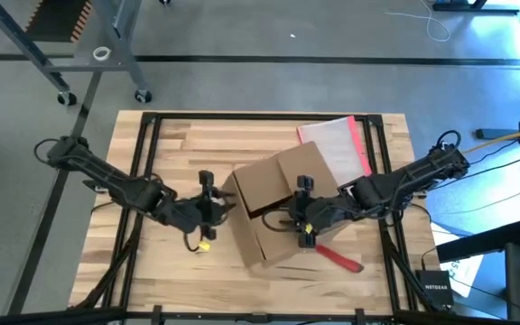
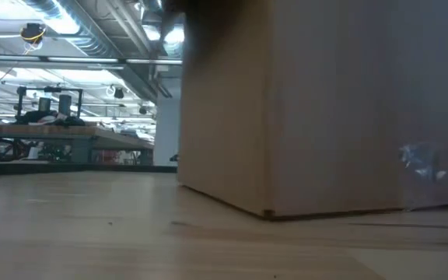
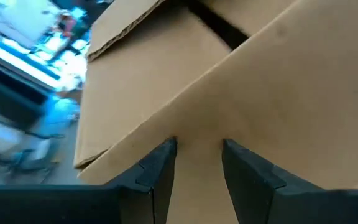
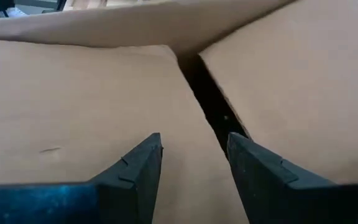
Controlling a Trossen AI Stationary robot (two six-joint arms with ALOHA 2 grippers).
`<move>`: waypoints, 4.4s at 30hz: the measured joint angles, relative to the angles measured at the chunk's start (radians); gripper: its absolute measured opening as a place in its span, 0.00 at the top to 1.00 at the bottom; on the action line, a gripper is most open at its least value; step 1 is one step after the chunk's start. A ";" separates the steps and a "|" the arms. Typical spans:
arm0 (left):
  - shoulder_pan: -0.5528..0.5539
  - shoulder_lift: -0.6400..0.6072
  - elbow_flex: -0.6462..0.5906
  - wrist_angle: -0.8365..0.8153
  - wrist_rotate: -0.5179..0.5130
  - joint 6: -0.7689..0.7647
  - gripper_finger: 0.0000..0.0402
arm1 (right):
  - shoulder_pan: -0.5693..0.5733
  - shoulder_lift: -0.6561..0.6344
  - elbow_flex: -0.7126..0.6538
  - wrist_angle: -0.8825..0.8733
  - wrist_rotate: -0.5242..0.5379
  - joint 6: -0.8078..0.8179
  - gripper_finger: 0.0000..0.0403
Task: Unpack boxes
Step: Open the cardboard box using the utility knife
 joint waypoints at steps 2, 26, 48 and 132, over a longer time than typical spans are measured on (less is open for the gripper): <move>0.015 0.021 0.000 0.021 -0.026 0.021 0.68 | -0.008 0.000 0.000 0.004 0.001 -0.012 0.56; 0.234 -0.035 0.287 -0.174 0.643 0.048 0.68 | -0.013 -0.059 -0.006 0.018 -0.092 -0.009 0.56; 0.329 0.099 0.302 -0.233 0.876 -0.021 0.68 | -0.011 -0.059 0.204 -0.258 -0.021 0.088 0.56; 0.303 0.036 0.296 -0.307 0.786 -0.188 0.68 | -0.516 -0.060 0.260 -0.825 -0.170 0.031 0.56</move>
